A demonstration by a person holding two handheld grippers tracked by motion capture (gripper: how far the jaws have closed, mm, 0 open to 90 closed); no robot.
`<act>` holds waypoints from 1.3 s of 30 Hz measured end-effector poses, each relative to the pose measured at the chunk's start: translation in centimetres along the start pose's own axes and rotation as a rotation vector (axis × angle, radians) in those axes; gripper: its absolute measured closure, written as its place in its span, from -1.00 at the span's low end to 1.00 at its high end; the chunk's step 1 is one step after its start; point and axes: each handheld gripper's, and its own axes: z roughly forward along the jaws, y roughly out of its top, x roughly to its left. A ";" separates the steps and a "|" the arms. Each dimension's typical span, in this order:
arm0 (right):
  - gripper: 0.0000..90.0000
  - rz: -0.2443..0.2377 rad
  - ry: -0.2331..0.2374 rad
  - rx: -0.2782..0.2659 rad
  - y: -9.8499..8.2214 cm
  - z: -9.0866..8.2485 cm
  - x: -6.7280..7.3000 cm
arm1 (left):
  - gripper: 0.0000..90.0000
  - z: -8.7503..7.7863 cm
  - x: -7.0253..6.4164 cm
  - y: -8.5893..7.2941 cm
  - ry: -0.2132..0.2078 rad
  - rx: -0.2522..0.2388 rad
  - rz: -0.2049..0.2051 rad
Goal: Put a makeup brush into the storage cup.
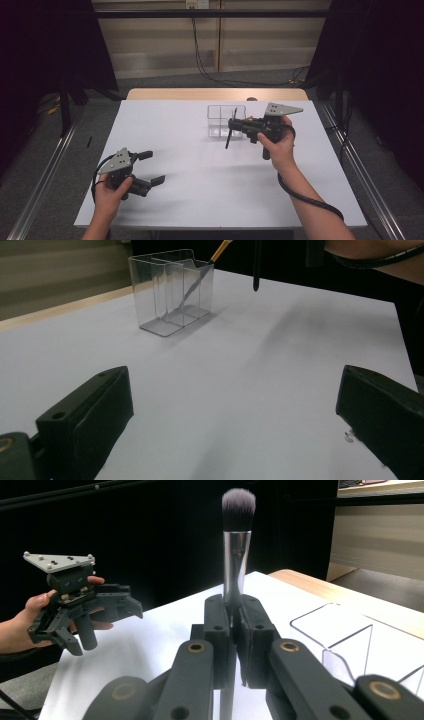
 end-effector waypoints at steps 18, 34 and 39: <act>0.87 -0.024 -0.058 -0.011 2.2 0.0 -1.5 | -0.96 -0.5 -0.2 -0.1 0.000 -0.023 -0.005; 0.87 -0.025 -0.119 -0.029 3.6 -0.5 -3.2 | -0.96 -0.2 -0.1 -0.1 -0.017 -0.028 -0.006; 0.87 -0.028 -0.128 -0.033 3.9 -0.4 -3.5 | -0.96 -0.3 -0.1 -0.2 -0.019 -0.027 -0.008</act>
